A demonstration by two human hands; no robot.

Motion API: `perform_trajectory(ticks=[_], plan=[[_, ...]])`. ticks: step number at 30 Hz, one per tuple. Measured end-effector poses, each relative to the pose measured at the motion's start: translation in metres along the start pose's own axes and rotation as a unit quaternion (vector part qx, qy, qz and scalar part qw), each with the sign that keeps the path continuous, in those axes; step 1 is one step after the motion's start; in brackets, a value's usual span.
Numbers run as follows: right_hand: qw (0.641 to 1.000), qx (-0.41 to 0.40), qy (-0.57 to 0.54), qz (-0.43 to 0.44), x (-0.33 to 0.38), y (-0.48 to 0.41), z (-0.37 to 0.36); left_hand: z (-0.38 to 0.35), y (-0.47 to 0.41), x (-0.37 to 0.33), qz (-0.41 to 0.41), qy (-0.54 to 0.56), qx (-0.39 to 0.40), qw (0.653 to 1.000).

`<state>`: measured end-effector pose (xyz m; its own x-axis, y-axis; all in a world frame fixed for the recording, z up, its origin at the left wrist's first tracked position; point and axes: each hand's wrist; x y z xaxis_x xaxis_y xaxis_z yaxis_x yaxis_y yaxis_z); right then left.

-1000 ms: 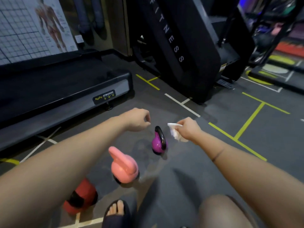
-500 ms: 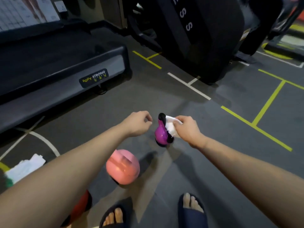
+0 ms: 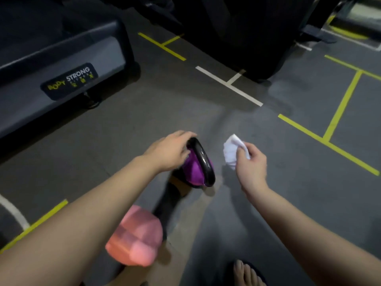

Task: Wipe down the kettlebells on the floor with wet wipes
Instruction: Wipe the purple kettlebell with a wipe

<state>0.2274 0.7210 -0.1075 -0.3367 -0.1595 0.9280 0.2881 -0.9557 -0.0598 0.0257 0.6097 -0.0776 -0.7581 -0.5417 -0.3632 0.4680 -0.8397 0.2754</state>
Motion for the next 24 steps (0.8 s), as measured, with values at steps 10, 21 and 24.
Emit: perform_trajectory(ticks=[10, 21, 24], plan=[[0.998, 0.051, 0.001, -0.040, -0.014, 0.011, 0.015, -0.007, -0.013, -0.020, -0.064, -0.144, -0.029, 0.987], [0.994, 0.024, -0.046, -0.093, -0.032, 0.022, 0.013, -0.016, -0.034, 0.007, -0.137, -0.144, -0.034, 0.979], [0.992, 0.022, -0.062, -0.104, -0.036, 0.019, 0.011, -0.015, -0.035, 0.021, -0.126, -0.105, -0.037, 0.986]])
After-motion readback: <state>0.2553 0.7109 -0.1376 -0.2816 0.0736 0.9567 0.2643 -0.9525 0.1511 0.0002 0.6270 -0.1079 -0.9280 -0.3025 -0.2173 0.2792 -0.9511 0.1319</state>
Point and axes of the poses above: each hand's wrist, its own y-axis away from the middle knuckle, its own z-axis out of the back of the hand, x = y × z, and after that the axes turned 13 degrees about z, right-handed
